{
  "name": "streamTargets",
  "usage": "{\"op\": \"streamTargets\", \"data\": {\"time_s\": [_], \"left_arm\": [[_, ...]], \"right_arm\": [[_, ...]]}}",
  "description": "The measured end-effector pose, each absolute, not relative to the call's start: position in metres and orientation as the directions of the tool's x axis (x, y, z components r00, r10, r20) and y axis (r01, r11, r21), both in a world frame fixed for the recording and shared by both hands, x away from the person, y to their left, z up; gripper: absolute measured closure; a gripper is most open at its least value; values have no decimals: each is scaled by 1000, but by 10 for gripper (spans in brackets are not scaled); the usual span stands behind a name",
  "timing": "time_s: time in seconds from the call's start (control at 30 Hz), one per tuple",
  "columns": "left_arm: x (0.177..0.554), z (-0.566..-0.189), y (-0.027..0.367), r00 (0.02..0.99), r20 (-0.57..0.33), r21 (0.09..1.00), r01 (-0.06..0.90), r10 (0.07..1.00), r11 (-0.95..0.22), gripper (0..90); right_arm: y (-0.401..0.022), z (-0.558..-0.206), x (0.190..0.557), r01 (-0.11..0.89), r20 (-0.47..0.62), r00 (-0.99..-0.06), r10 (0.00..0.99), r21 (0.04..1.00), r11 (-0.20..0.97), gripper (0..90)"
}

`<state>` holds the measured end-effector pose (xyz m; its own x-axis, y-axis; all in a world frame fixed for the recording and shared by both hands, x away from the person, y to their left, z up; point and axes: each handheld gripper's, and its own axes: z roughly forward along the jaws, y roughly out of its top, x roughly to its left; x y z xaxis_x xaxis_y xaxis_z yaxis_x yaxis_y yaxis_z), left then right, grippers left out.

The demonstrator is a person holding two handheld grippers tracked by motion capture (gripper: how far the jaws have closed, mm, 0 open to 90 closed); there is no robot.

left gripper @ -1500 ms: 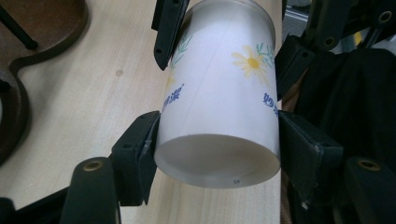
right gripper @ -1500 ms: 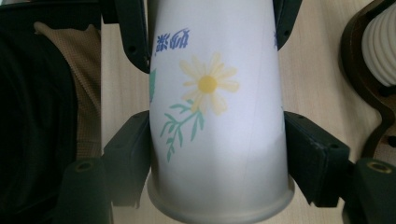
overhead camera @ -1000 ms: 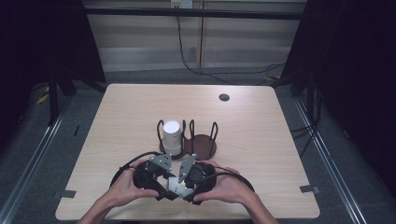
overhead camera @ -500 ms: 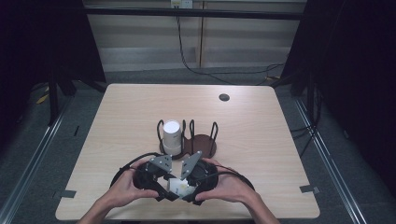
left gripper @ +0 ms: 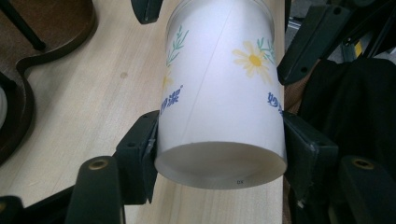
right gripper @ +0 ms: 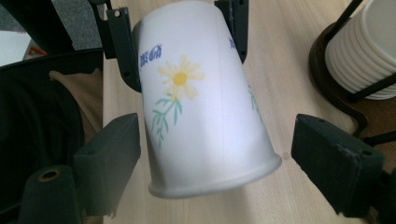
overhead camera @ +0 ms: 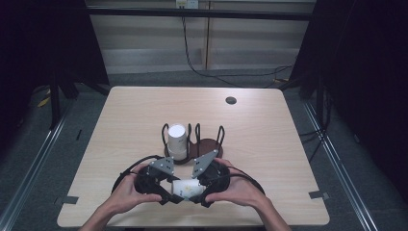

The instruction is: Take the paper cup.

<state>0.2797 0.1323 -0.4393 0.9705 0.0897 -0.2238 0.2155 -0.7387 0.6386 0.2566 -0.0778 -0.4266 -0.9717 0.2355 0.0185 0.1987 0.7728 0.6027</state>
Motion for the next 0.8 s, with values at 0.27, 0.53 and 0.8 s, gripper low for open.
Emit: {"op": "streamTargets", "data": {"time_s": [0.27, 0.53, 0.8], "left_arm": [[279, -439, 135, 966, -236, 647, 236, 103, -725, 364], [279, -439, 142, 968, -216, 678, 245, 130, -693, 364], [278, -440, 145, 970, -199, 690, 239, 138, -683, 364]], "right_arm": [[-86, -424, 260, 235, 44, -962, 268, 633, 738, 155], [-93, -426, 261, 268, 50, -950, 308, 634, 726, 154], [-103, -435, 260, 301, 76, -939, 336, 657, 691, 142]]}}
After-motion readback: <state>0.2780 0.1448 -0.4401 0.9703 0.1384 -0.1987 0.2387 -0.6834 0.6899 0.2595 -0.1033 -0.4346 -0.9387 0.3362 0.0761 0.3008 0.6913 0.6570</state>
